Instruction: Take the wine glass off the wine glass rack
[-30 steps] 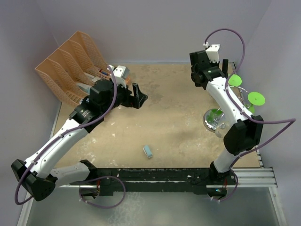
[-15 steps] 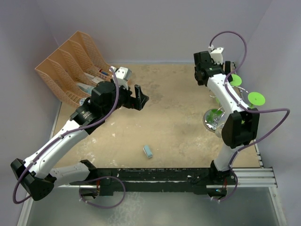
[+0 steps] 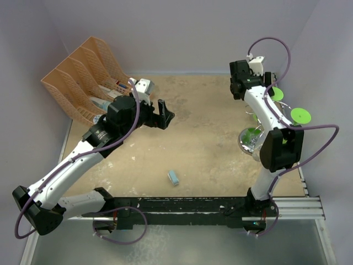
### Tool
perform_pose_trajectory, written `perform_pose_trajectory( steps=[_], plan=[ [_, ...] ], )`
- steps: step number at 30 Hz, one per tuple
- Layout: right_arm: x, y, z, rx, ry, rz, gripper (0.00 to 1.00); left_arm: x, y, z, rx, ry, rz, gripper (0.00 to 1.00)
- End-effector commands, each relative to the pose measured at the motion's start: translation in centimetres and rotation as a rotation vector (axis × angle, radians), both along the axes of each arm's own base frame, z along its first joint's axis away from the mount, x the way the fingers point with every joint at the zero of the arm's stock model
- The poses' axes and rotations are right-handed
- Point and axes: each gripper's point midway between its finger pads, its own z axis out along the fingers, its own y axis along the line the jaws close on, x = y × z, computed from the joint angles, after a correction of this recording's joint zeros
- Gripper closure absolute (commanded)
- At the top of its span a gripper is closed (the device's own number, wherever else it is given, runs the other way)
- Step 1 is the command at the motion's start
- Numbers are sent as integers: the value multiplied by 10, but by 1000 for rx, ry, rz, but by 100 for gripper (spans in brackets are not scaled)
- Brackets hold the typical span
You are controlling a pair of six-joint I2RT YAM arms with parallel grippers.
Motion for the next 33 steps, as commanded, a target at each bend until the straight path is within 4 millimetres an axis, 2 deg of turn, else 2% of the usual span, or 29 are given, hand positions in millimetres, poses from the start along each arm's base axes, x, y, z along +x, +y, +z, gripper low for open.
perform_pose_trajectory(
  steps=[1, 5, 16, 33],
  plan=[
    [-5, -14, 21, -37, -54, -49, 41, -2, 4, 14, -6, -51, 5, 8],
    [-4, -15, 20, -36, -54, -48, 44, -2, 4, 14, -5, -55, 6, 7],
    [-4, -16, 23, -53, -44, -43, 63, -3, 4, 14, -3, -53, 6, 7],
    [-9, -20, 42, -80, -88, -57, 87, -3, 2, 12, -4, -45, 3, 7]
  ],
)
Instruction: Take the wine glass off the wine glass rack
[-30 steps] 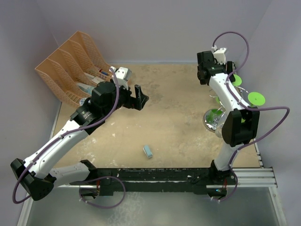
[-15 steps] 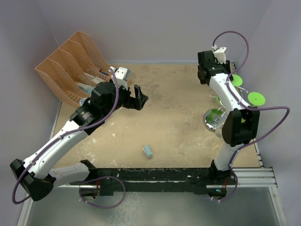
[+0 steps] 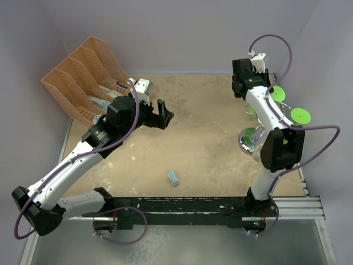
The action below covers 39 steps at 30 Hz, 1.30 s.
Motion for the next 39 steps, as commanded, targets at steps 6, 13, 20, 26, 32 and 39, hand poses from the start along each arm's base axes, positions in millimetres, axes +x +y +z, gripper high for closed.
perform_pose_trajectory(
  steps=[6, 13, 20, 26, 32, 39],
  plan=[
    [-14, -6, 34, -22, -86, -33, 97, -3, -1, 13, -14, -43, -14, 7],
    [-15, -7, 38, -53, -56, -36, 100, -4, -1, 13, -21, -43, -17, 7],
    [-13, -8, 21, -102, 31, -50, 100, -5, -3, 13, -19, -41, -21, 7],
    [-12, -9, 13, -129, 82, -58, 100, -5, -3, 12, -17, -41, -20, 7],
    [-11, -9, 11, -143, 97, -73, 100, -6, -5, 12, -15, -38, -24, 7],
    [-6, -8, 16, -152, 89, -89, 100, -7, -5, 13, -16, -40, -24, 7]
  ],
)
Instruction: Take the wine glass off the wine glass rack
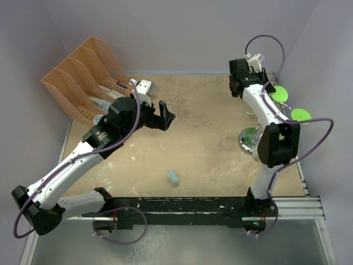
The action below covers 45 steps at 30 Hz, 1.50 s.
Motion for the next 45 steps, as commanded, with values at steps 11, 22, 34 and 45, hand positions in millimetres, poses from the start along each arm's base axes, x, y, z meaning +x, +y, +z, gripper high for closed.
perform_pose_trajectory(
  steps=[11, 22, 34, 45],
  plan=[
    [9, 2, 14, -25, -28, -35, 100, -2, 2, 13, -13, -42, 0, 7],
    [18, 14, 24, -22, -49, -12, 100, -3, 2, 13, -12, -44, 1, 7],
    [28, 23, 47, -29, -110, 4, 100, -1, 3, 12, -8, -41, 8, 7],
    [44, 69, 99, 3, -286, 156, 100, 3, 1, 5, 10, -24, 12, 8]
  ],
)
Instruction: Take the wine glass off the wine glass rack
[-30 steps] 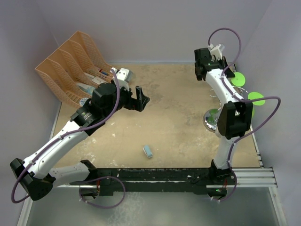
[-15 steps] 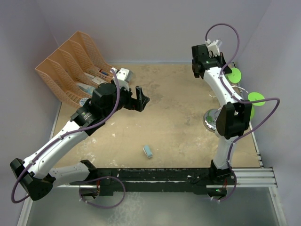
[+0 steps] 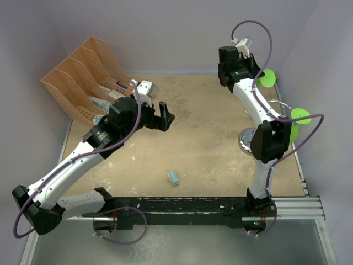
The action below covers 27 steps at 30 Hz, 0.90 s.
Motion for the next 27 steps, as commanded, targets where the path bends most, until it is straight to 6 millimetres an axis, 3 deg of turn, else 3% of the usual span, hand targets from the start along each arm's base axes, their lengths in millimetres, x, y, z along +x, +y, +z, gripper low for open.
perform_pose_trajectory(
  steps=[1, 10, 15, 19, 22, 27],
  plan=[
    [0, 32, 59, 54, -209, 98, 100, 5, 0, 7, 3, -31, 9, 8],
    [13, 107, 80, 363, -363, 435, 100, 11, 2, 0, 23, -16, 31, 11],
    [4, 141, 89, 601, -466, 642, 100, 14, 5, -3, 36, -17, 56, 14],
    [-16, 165, 109, 755, -581, 828, 100, 16, 8, -2, 38, -26, 69, 21],
    [-42, 186, 120, 875, -626, 990, 100, 16, 12, 5, 13, -61, 86, 22],
    [-83, 193, 146, 1004, -748, 1126, 100, 11, 26, 24, -55, -116, 136, 21]
  ],
)
